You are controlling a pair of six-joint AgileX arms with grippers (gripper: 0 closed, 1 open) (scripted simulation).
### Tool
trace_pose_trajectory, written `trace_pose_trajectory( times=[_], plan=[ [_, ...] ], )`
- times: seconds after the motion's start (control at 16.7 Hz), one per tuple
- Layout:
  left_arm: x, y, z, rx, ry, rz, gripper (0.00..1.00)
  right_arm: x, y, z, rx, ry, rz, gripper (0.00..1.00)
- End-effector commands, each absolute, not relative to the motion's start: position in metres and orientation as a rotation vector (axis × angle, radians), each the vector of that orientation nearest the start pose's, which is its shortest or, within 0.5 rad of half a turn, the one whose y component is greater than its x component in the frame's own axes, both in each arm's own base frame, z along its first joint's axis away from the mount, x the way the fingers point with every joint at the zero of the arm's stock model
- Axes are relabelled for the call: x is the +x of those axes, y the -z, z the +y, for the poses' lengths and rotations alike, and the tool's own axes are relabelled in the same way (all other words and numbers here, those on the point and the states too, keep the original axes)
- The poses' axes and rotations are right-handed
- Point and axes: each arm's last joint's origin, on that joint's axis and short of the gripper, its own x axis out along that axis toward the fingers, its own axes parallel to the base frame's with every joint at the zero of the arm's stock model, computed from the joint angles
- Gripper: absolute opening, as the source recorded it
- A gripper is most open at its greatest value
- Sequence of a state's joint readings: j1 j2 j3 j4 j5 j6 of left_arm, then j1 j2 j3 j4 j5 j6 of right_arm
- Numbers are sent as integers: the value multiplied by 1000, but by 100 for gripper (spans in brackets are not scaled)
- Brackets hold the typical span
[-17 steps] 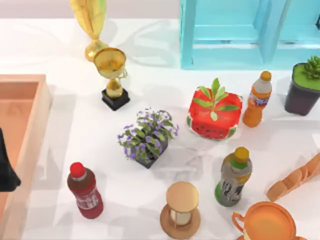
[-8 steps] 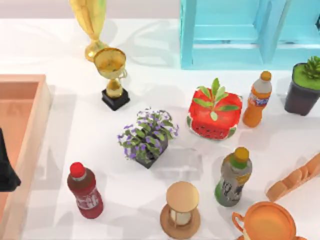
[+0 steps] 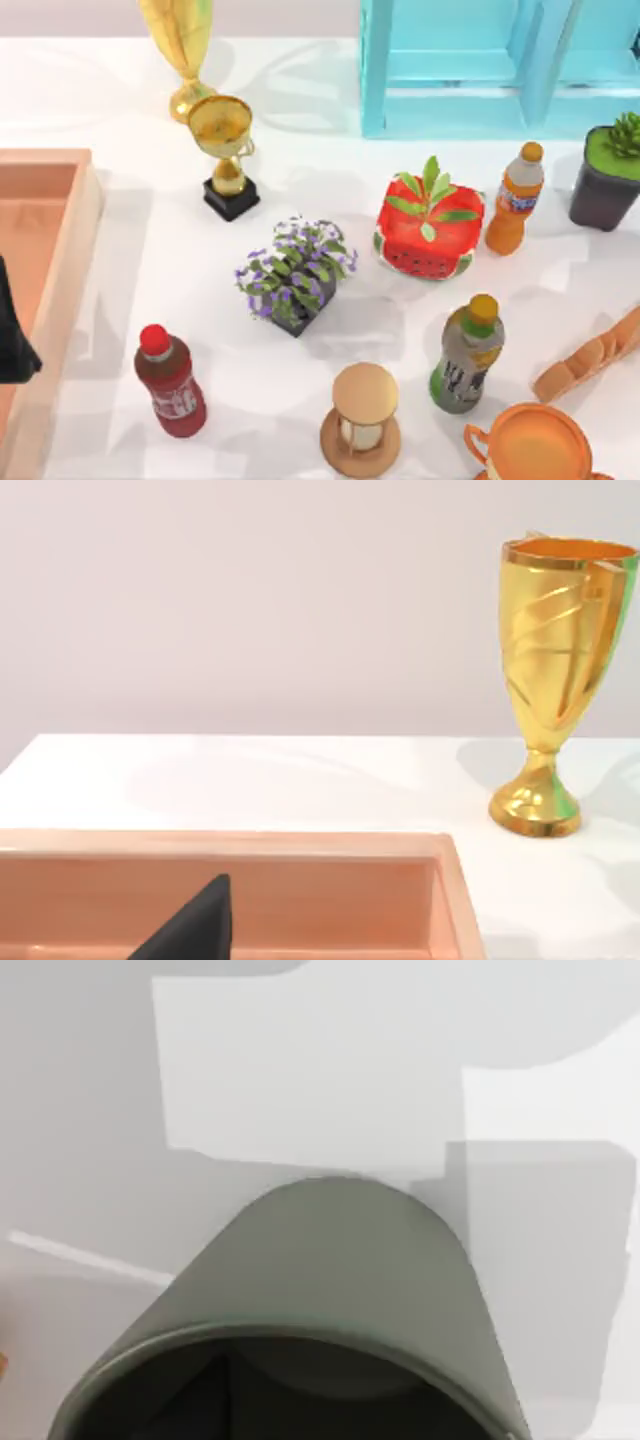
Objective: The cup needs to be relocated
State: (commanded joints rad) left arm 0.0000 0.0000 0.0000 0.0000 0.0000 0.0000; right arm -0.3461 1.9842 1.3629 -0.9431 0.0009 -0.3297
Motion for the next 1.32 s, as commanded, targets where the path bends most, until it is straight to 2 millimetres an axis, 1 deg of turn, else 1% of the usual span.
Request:
trace_pose_trajectory(
  times=[0.12, 0.3, 1.08, 1.14, 1.32],
  plan=[
    [106, -160, -1, 0, 0, 0, 100, 344, -139, -121, 8, 7, 1571, 100],
    [106, -160, -1, 0, 0, 0, 100, 344, -139, -121, 8, 7, 1571, 100],
    [106, -160, -1, 0, 0, 0, 100, 344, -139, -121, 8, 7, 1571, 2],
    [106, -160, -1, 0, 0, 0, 100, 344, -139, -121, 8, 7, 1571, 0],
    [106, -160, -1, 0, 0, 0, 100, 344, -139, -121, 8, 7, 1571, 0]
  ],
)
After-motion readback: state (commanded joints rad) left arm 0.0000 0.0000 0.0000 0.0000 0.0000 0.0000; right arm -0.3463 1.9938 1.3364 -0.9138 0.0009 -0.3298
